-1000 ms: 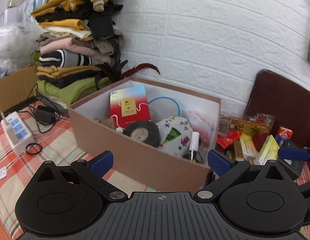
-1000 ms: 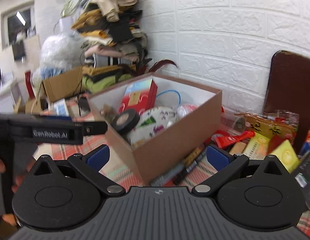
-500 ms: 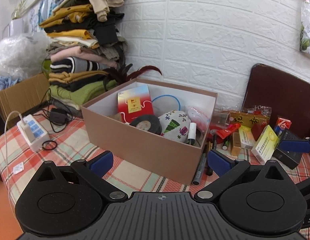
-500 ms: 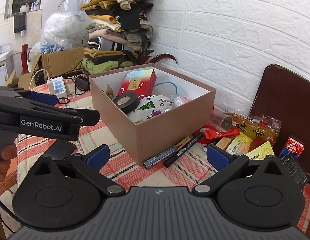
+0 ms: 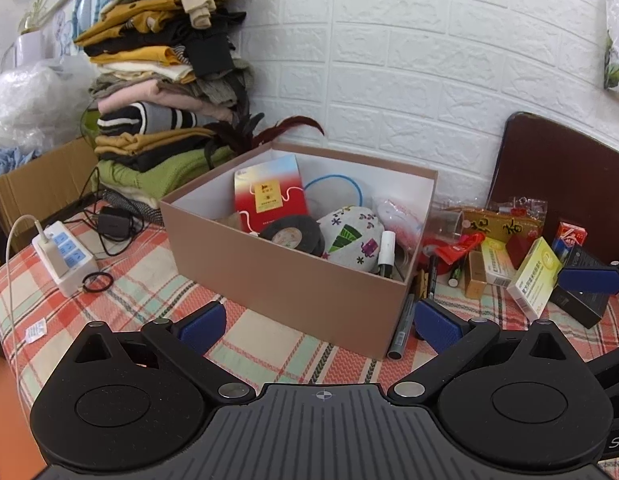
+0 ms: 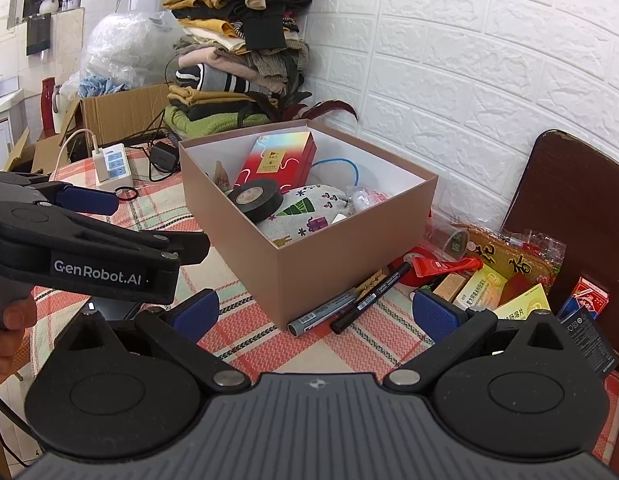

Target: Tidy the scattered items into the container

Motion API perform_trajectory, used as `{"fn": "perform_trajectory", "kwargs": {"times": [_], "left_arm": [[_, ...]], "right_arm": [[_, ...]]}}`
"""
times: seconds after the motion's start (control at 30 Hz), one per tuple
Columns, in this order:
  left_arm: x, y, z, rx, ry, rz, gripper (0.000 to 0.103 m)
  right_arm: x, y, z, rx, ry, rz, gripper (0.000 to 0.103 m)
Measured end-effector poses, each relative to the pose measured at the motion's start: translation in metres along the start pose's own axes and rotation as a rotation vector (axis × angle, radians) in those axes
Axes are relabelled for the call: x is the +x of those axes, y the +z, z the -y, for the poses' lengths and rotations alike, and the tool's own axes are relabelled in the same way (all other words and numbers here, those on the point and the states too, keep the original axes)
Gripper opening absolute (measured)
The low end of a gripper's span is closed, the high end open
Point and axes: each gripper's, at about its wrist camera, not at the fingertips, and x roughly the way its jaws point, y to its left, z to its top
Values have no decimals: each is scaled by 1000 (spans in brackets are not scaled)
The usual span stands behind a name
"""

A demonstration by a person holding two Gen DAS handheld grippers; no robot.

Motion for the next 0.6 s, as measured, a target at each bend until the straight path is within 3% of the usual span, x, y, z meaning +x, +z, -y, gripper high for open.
{"fn": "perform_trajectory", "kwargs": {"times": [0.3, 0.6], "left_arm": [[2, -2, 0, -8, 41, 3, 103], [4, -2, -1, -28, 25, -25, 103]], "right_arm": [[4, 0, -1, 0, 4, -8, 102], [4, -1, 1, 9, 3, -11, 102]]}}
